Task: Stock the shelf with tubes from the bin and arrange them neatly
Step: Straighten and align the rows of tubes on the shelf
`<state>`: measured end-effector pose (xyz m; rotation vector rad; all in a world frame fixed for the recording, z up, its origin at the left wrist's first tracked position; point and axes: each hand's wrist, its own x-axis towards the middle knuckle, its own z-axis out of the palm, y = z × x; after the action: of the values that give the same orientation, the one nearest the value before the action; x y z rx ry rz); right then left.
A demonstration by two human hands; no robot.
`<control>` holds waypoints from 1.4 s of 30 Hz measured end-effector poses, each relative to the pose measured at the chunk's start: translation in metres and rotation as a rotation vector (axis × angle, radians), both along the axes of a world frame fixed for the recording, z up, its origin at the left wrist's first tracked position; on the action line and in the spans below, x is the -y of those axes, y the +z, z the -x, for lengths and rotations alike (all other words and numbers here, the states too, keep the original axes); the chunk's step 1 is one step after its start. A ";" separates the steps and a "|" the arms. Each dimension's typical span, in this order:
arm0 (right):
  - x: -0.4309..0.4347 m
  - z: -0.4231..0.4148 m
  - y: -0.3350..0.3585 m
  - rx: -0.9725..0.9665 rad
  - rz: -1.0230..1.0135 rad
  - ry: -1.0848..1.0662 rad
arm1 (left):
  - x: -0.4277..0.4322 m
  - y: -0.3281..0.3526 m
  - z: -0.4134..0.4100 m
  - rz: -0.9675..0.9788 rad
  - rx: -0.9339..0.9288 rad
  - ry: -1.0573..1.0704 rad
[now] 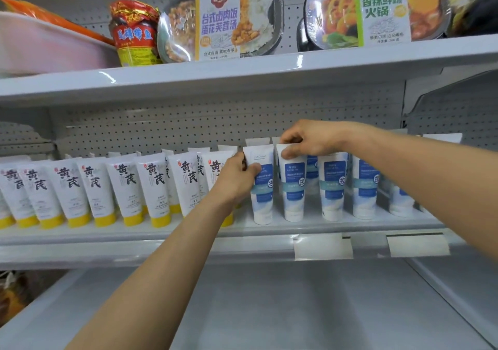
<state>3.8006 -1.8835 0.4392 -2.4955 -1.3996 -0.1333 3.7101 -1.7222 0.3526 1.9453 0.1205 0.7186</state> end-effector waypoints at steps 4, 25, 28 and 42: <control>-0.002 0.004 -0.004 0.013 -0.004 -0.032 | 0.002 -0.007 0.004 0.015 0.004 -0.018; 0.008 0.074 -0.160 0.188 -0.470 -0.426 | 0.029 -0.091 0.024 -0.369 0.154 0.417; -0.003 0.070 -0.159 0.159 -0.466 -0.507 | 0.028 -0.087 0.018 -0.382 0.099 0.445; -0.022 0.055 -0.161 0.182 -0.535 -0.618 | 0.017 -0.080 0.011 -0.469 0.025 0.451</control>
<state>3.7454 -1.8612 0.2777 -2.3789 -0.4888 -0.7609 3.6987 -1.7388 0.2726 2.3851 0.4159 1.1455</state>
